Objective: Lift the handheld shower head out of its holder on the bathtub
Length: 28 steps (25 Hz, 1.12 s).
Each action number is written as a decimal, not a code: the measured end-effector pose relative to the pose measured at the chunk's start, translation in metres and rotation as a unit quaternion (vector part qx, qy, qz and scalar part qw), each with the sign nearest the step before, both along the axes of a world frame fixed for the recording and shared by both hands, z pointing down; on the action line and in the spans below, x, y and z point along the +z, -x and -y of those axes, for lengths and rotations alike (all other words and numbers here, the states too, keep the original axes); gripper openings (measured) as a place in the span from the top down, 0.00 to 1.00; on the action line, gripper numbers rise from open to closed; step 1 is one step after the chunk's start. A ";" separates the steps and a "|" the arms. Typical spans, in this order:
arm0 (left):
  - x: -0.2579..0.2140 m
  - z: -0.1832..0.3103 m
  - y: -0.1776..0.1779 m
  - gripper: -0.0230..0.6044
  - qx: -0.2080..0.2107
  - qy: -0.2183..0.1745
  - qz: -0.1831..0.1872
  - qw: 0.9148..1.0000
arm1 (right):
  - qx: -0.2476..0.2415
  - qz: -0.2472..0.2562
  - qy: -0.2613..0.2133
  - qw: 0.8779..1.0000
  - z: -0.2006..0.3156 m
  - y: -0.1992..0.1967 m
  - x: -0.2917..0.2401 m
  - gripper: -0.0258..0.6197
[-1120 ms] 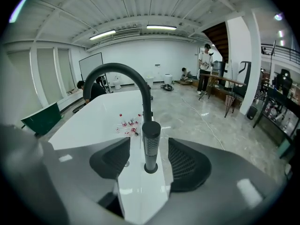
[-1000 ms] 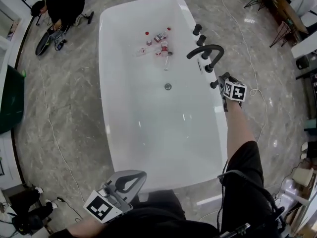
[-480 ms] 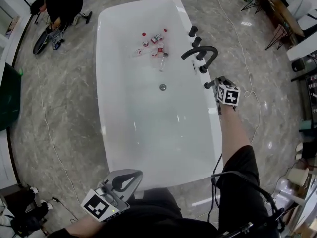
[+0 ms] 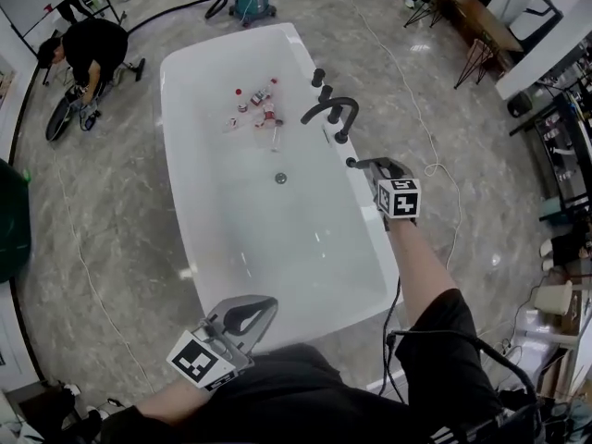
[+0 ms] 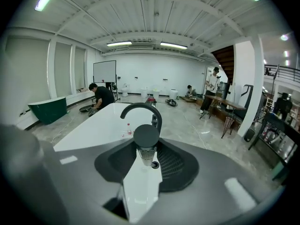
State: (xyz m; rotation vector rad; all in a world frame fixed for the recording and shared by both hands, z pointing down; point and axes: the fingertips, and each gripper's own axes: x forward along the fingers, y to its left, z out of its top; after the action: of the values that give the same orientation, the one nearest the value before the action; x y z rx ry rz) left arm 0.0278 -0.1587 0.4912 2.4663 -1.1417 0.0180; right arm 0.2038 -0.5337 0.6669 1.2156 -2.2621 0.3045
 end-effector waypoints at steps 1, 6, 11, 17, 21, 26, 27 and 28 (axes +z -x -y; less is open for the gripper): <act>-0.008 -0.001 -0.001 0.96 0.003 -0.008 -0.004 1.000 | -0.003 -0.002 -0.005 1.000 -0.011 -0.002 -0.012 0.76; -0.033 -0.023 0.006 0.96 0.012 -0.026 -0.012 1.000 | -0.041 -0.025 -0.011 0.999 -0.079 0.005 -0.045 0.76; -0.040 -0.045 0.024 0.96 0.031 -0.039 -0.016 0.999 | -0.040 -0.011 -0.014 0.999 -0.150 0.012 -0.067 0.76; -0.058 -0.067 0.031 0.96 0.068 -0.057 -0.021 0.996 | -0.029 -0.001 -0.003 1.000 -0.222 0.022 -0.082 0.76; -0.066 -0.082 0.039 0.96 0.085 -0.068 -0.026 0.994 | -0.026 0.010 -0.002 1.000 -0.269 0.034 -0.091 0.76; -0.078 -0.096 0.044 0.96 0.113 -0.085 -0.025 0.990 | -0.031 0.024 -0.009 0.999 -0.326 0.062 -0.113 0.76; -0.081 -0.097 0.044 0.96 0.119 -0.091 -0.025 0.988 | -0.031 0.026 -0.014 0.999 -0.335 0.069 -0.119 0.76; -0.082 -0.099 0.043 0.96 0.126 -0.097 -0.025 0.987 | -0.032 0.027 -0.019 0.999 -0.342 0.075 -0.125 0.76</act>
State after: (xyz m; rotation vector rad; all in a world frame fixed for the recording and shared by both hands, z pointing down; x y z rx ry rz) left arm -0.0151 -0.0601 0.4094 2.7516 -0.8380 -0.0850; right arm 0.1289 -0.1913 0.5419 1.1646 -2.3583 0.2755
